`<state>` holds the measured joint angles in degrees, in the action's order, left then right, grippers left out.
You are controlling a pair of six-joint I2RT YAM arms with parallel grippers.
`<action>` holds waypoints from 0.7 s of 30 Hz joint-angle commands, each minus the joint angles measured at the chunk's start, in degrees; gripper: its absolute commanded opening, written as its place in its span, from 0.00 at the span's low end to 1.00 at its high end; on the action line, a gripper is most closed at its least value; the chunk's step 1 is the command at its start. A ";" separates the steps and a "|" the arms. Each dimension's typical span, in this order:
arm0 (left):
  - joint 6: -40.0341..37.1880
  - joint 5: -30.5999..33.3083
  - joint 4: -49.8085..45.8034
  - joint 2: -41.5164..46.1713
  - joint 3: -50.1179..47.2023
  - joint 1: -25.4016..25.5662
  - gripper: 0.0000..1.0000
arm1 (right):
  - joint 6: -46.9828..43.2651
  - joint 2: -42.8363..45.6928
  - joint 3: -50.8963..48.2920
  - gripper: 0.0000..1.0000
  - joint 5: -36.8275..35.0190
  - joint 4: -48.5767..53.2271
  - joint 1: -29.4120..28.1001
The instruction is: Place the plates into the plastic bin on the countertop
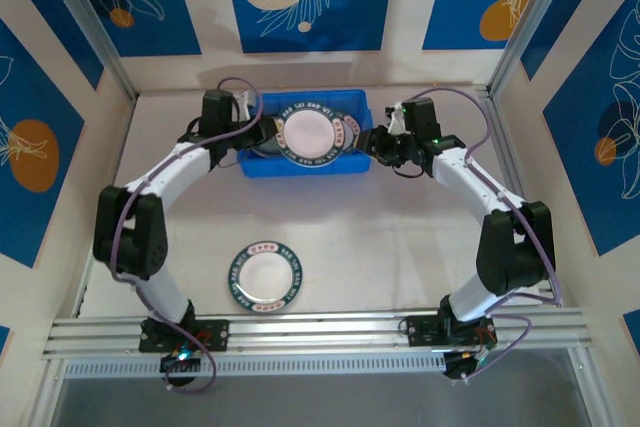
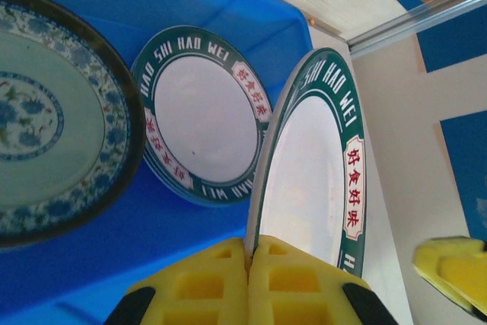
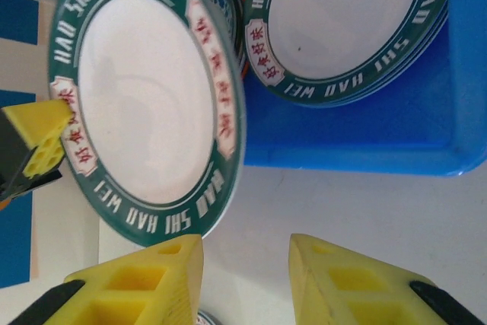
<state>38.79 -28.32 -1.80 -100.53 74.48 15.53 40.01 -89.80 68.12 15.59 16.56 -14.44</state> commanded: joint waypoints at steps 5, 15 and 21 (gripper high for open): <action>2.82 1.81 2.89 -10.57 11.64 1.96 0.00 | 0.51 -1.53 3.67 0.36 -0.13 -0.40 1.38; 3.47 4.75 -1.01 -23.10 22.90 3.63 0.00 | 0.69 -2.81 5.53 0.36 0.44 0.73 3.02; 3.53 4.81 -3.41 -27.63 28.18 3.98 0.00 | 0.38 -3.36 5.73 0.36 1.11 1.20 3.32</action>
<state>41.74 -23.44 -4.60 -127.22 98.61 18.90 40.62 -92.33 72.01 15.46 16.34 -11.42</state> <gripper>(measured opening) 0.065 0.360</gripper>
